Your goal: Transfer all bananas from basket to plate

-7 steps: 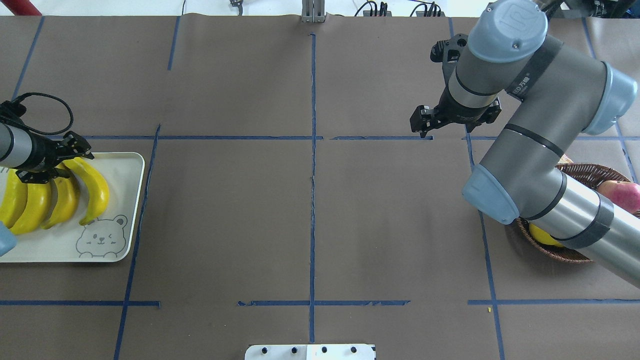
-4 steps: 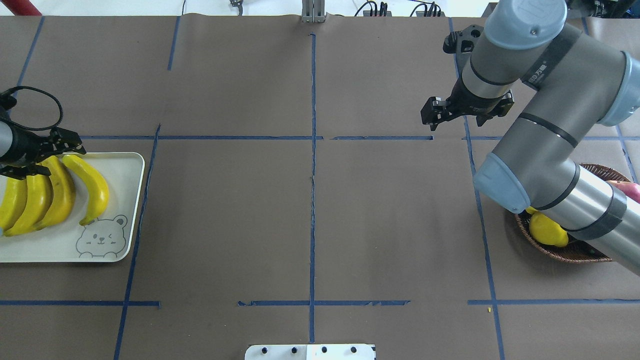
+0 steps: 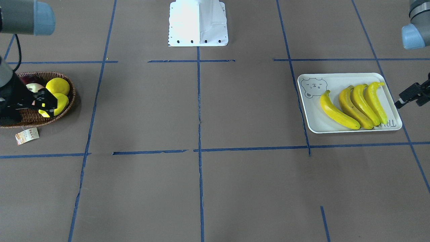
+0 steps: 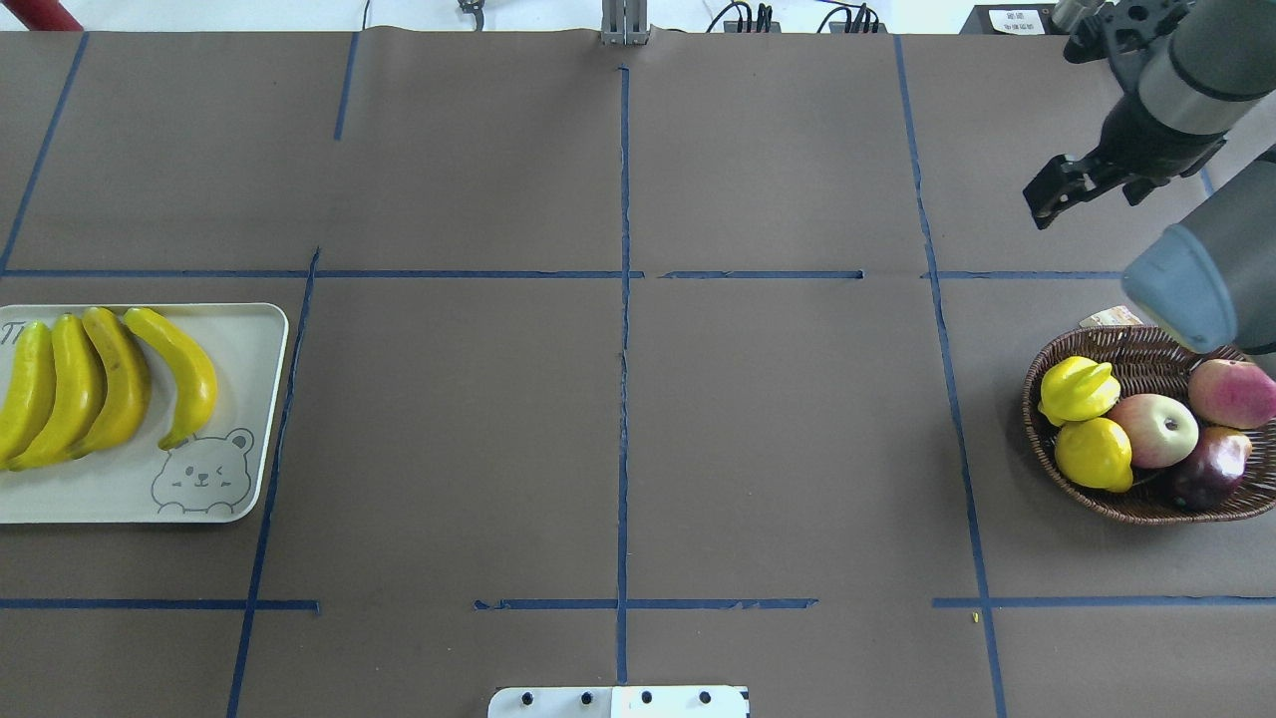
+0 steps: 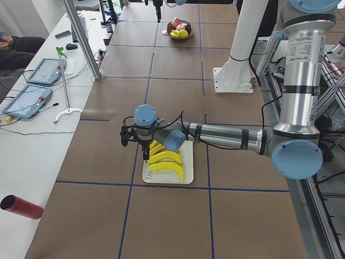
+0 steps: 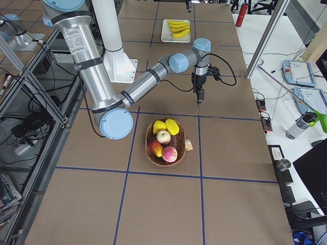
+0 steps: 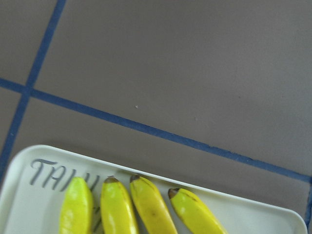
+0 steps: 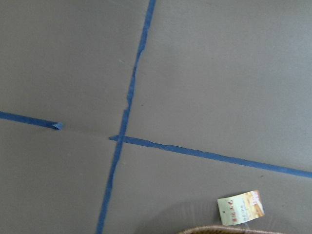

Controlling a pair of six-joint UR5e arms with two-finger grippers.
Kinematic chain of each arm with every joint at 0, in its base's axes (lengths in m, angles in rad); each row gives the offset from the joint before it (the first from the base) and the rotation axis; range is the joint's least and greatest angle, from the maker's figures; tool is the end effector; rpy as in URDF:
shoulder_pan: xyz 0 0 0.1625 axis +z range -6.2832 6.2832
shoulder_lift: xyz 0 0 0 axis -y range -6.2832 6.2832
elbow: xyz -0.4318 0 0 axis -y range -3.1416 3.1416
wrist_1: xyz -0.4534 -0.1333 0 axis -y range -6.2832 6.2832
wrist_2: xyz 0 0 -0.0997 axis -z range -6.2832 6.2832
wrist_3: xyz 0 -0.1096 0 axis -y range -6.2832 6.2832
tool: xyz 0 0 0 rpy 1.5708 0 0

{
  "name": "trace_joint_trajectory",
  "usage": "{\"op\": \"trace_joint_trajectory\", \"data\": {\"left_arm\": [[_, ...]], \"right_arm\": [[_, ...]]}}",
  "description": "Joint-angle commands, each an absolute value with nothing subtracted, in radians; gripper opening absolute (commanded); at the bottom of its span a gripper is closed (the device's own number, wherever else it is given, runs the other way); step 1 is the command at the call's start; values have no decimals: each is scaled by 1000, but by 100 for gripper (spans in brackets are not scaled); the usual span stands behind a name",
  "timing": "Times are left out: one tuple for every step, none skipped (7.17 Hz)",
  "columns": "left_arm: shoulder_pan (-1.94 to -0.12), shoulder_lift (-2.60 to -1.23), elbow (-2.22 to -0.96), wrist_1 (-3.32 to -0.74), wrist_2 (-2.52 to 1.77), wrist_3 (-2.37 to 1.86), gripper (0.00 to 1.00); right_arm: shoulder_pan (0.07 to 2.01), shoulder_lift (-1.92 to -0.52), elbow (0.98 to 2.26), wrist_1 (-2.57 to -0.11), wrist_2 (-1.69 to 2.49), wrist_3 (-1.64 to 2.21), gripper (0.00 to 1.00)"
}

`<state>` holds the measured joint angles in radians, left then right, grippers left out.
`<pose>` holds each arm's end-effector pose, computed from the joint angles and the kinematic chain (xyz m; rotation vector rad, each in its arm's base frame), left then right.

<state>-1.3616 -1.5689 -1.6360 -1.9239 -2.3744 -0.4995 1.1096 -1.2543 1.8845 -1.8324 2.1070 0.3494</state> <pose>0.0659 -0.5724 0.5949 0.0944 0.8784 -0.1039 -0.2101 -0.5965 0.3576 0.1217 -0.6298 -0.2067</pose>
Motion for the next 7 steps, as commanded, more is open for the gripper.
{"op": "trace_joint_trajectory", "data": {"left_arm": [[-1484, -1571, -1634, -1638, -2370, 4, 100], [-1500, -1572, -1638, -1499, -2368, 125, 100], [-1503, -1574, -1632, -1426, -2368, 183, 100], [-1537, -1577, -1631, -1421, -2370, 207, 100], [-1540, -1575, -1625, -1420, -2372, 206, 100], [-1542, -1571, -1628, -1422, -2372, 193, 100], [-1543, -1563, -1623, -1434, -2372, 195, 100]], "right_arm": [[1249, -1375, 1884, -1832, 2193, 99, 100], [1329, -1432, 1876, -1833, 2229, -35, 100], [1404, -1462, 1855, -1839, 2262, -142, 100], [1448, -1510, 1824, -1833, 2276, -238, 100], [1474, -1563, 1787, -1826, 2270, -289, 100], [1497, -1593, 1745, -1804, 2269, -301, 100], [1521, -1644, 1689, -1679, 2270, -299, 100]]}}
